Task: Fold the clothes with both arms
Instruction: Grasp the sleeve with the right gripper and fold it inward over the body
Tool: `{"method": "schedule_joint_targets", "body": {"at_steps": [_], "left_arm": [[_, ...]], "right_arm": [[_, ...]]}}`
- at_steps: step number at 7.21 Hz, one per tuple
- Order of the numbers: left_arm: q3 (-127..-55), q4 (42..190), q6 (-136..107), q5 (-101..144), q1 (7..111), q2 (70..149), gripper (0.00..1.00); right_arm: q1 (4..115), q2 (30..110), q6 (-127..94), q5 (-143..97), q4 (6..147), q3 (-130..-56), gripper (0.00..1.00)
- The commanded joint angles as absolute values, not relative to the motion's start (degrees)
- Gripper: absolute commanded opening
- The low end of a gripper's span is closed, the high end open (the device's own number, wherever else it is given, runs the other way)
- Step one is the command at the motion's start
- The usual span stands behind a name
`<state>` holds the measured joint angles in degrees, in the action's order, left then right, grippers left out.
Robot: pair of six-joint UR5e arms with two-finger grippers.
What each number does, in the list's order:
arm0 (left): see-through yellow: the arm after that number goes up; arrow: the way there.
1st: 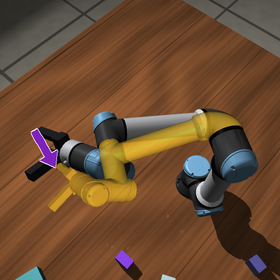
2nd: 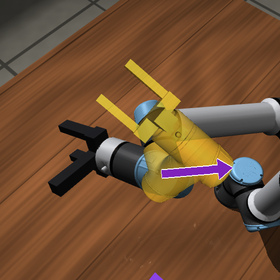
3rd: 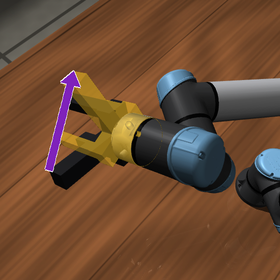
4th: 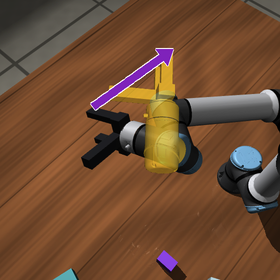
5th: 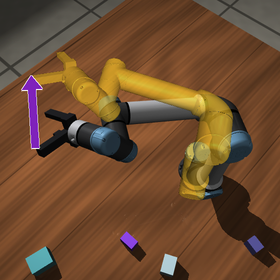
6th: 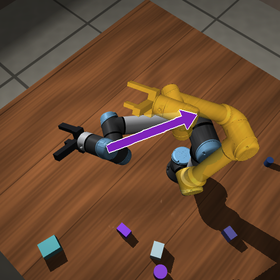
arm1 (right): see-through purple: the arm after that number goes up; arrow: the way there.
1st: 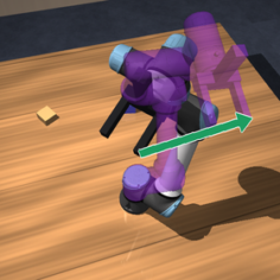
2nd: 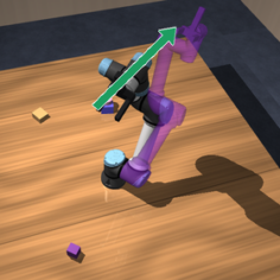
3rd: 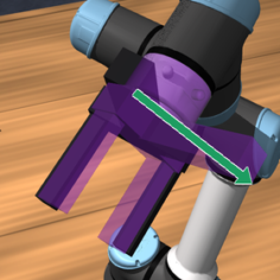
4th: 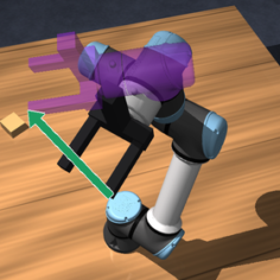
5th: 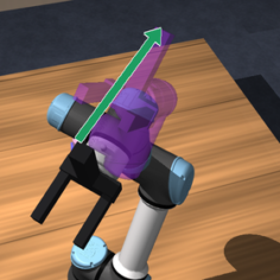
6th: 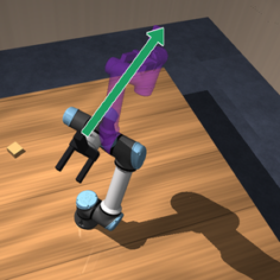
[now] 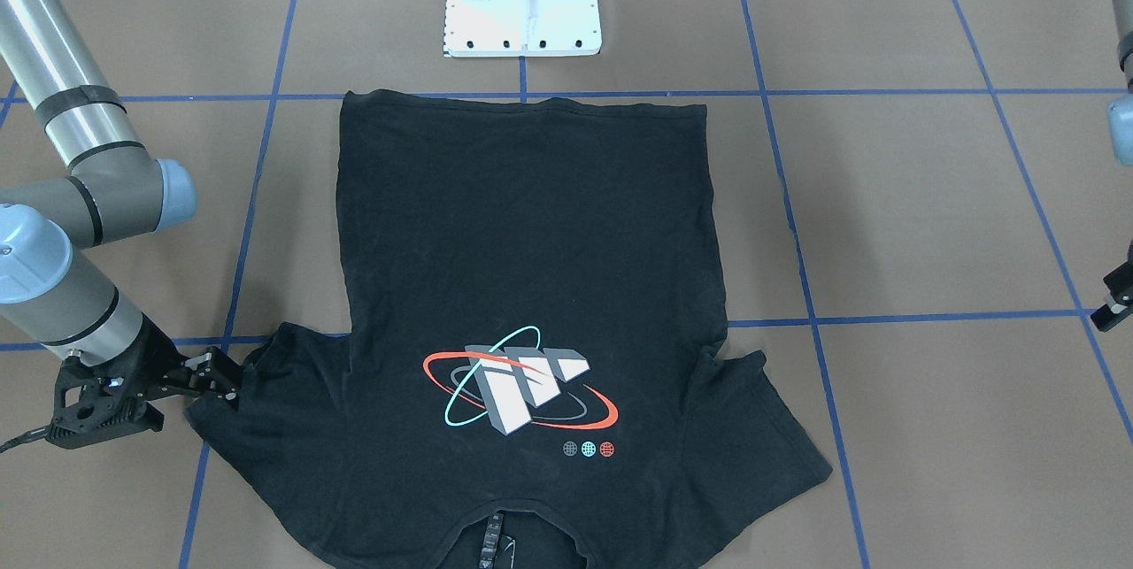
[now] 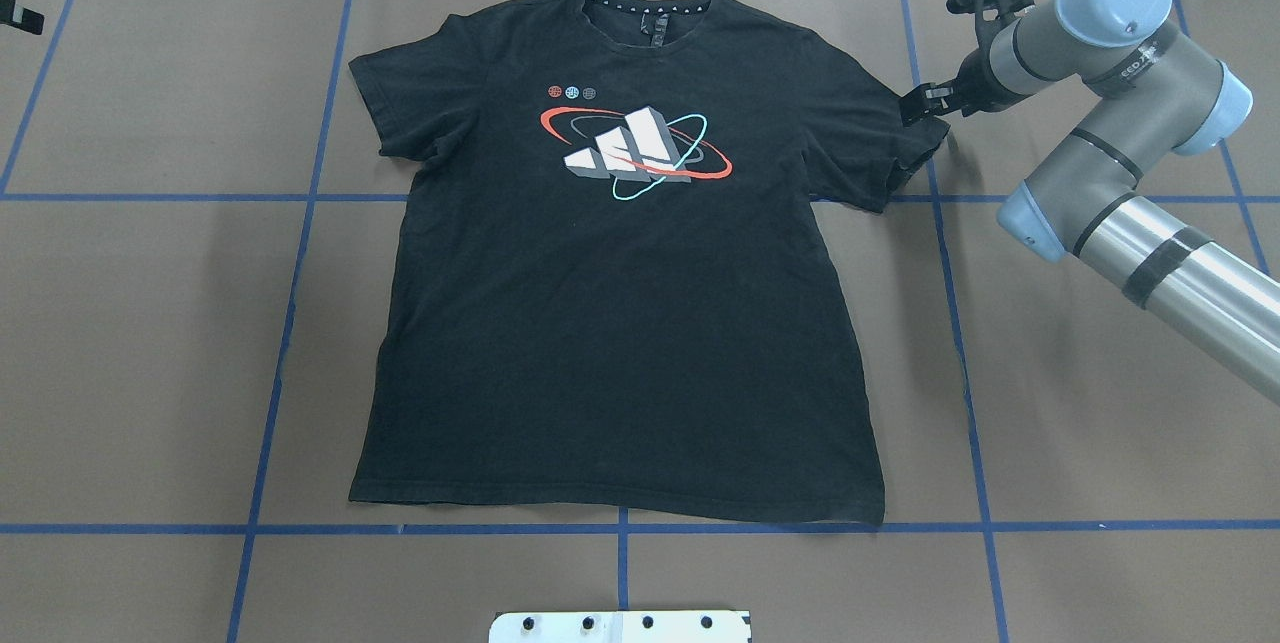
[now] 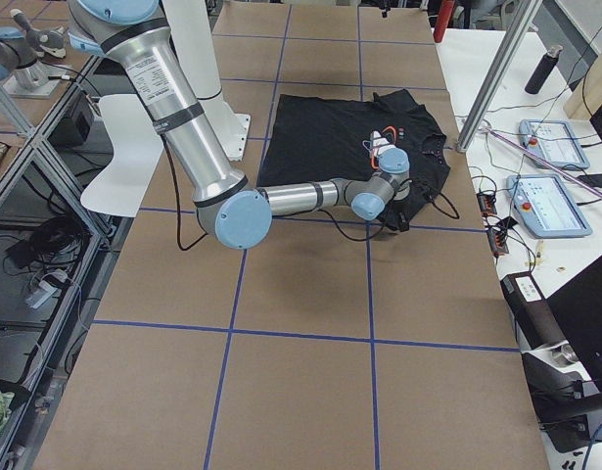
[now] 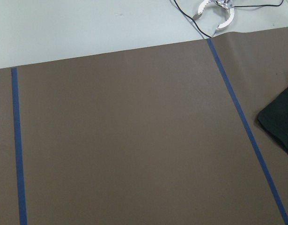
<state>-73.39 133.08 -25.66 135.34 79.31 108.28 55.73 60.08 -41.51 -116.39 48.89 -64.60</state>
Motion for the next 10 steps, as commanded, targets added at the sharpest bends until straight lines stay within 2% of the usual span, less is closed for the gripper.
{"method": "schedule_joint_targets", "body": {"at_steps": [1,4,6,7,8,9,10], "left_arm": [[-73.3,133.1,-25.7,135.4,79.3,108.3,1.00],[-73.4,133.1,-25.7,135.4,79.4,108.2,1.00],[-73.4,133.2,-25.7,135.4,79.3,108.2,1.00],[-73.4,133.1,-25.6,135.4,79.4,108.2,1.00],[-73.5,133.1,-25.7,135.4,79.4,108.3,1.00],[-73.5,133.1,-25.7,135.4,79.3,108.3,1.00],[-73.4,133.1,-25.6,135.2,79.3,108.4,1.00]], "right_arm": [[55.5,60.3,-41.5,-116.5,49.0,-64.0,0.85],[55.1,60.1,-41.7,-116.5,49.2,-64.0,0.76],[55.0,60.2,-41.7,-116.5,49.2,-63.9,0.73],[55.0,60.2,-41.6,-116.6,49.4,-63.9,0.58],[55.0,60.3,-41.4,-116.7,49.7,-64.0,0.37],[55.0,60.6,-41.2,-116.9,49.7,-64.0,0.25],[54.8,60.6,-41.2,-116.8,50.0,-64.0,0.17]]}}
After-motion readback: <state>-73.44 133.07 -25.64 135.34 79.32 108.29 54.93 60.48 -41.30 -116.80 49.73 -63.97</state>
